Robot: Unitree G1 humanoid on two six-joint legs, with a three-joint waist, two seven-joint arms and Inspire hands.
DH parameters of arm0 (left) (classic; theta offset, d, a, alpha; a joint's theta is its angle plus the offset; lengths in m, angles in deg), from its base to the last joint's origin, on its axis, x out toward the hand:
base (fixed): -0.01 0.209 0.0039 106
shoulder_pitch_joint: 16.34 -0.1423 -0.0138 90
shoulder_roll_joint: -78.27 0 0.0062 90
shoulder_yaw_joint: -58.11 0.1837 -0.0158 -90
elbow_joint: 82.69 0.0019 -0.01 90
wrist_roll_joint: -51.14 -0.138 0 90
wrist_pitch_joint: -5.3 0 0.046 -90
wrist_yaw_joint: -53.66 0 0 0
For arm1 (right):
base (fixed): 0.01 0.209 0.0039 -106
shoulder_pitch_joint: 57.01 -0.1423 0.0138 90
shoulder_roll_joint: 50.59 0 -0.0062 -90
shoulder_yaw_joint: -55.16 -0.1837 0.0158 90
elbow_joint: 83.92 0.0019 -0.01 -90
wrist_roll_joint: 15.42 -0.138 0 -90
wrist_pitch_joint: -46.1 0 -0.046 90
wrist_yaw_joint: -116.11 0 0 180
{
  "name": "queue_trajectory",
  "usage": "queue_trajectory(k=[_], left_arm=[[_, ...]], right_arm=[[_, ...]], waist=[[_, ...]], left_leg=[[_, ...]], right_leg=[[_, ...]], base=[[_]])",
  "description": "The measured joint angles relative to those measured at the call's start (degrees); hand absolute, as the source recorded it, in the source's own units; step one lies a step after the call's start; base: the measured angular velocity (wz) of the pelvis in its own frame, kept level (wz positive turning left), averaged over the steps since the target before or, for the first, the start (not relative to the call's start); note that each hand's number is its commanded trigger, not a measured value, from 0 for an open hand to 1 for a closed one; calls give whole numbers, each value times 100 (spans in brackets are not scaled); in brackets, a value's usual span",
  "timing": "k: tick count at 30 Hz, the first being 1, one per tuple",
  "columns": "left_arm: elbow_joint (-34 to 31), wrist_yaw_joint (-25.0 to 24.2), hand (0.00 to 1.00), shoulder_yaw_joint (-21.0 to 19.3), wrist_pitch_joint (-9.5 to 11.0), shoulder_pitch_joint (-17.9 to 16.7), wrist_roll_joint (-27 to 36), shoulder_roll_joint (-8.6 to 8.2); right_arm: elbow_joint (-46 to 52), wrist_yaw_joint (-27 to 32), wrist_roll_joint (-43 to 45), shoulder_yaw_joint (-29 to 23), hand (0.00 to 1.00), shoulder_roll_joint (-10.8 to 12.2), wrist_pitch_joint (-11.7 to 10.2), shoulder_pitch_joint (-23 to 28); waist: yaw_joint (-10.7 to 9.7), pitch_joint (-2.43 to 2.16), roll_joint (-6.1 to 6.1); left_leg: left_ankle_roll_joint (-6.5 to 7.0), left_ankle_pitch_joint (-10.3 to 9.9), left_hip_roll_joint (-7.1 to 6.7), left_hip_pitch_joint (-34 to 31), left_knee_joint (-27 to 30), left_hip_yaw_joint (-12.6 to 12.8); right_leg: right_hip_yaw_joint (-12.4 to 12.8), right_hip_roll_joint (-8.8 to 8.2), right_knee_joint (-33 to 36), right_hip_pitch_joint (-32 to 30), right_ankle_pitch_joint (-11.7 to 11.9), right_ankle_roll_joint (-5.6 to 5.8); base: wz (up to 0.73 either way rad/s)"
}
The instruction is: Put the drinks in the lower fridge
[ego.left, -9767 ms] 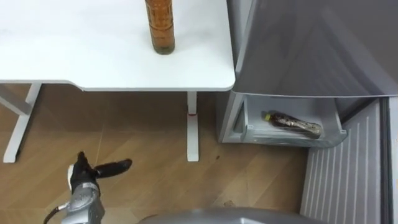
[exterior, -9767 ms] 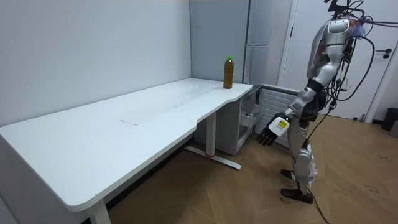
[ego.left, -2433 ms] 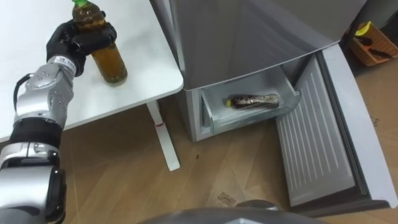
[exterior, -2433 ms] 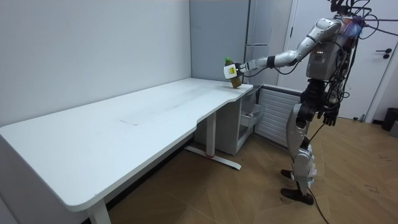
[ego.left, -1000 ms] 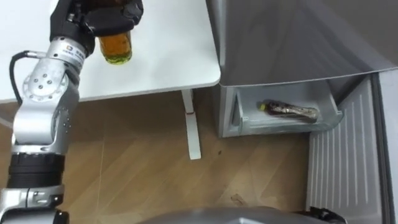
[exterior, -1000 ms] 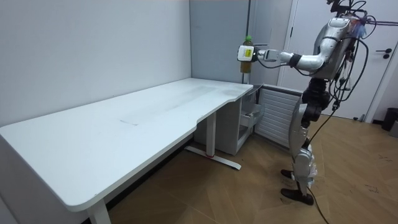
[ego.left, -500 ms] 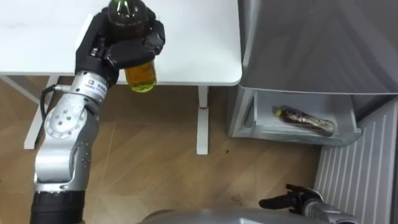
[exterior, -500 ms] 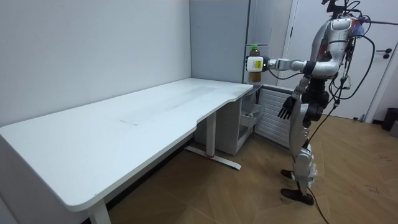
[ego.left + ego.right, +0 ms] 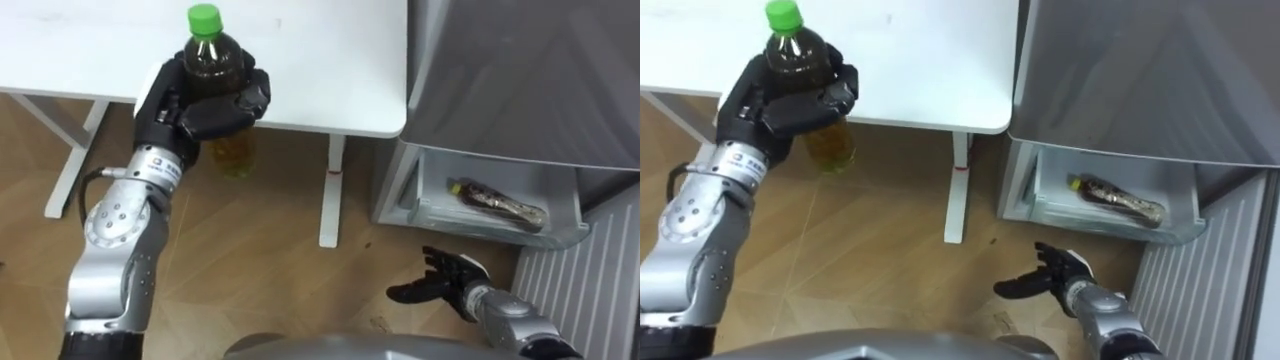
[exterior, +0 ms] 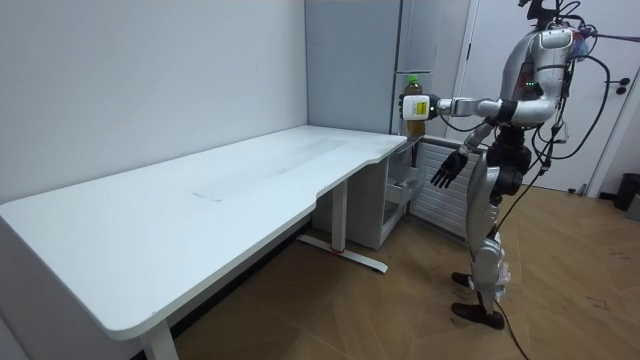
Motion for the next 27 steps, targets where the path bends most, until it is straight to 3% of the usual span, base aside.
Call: queue_trajectory(k=[4, 9, 14, 18, 27], left_arm=[[318, 6, 100, 134, 0, -1, 8, -12], [397, -52, 100, 454, 0, -3, 237, -64], [514, -255, 100, 664, 58, -3, 254, -67], [921, -274, 100, 832, 103, -3, 339, -51], [1054, -277, 100, 1057, 161, -1, 336, -119]], right_arm=[[441, -376, 21, 178, 0, 13, -5, 40], [1709, -985, 1, 374, 0, -19, 77, 190], [2237, -1482, -11, 379, 0, -21, 122, 274], [2639, -1765, -13, 380, 0, -29, 121, 310], [3100, -2338, -142, 635, 0, 2, 121, 306]], waist=[[0, 5, -2], [5, 45, -49], [1, 84, -119], [-9, 88, -130], [-24, 92, -137]], left_leg=[[0, 0, 6, 33, -5, 12], [5, 1, 1, 30, -2, 11], [15, 7, -9, 38, -3, 13], [17, 6, -12, 33, -9, 13], [21, 2, 12, -1, -35, 152]], right_leg=[[5, 2, 10, 28, 0, 0], [26, -8, 87, -23, -1, 1], [37, -14, 102, -19, -4, 6], [61, -10, 95, -31, -5, 9], [72, -12, 96, -53, -7, 11]], base=[[0], [-2], [0], [-1], [-2]])
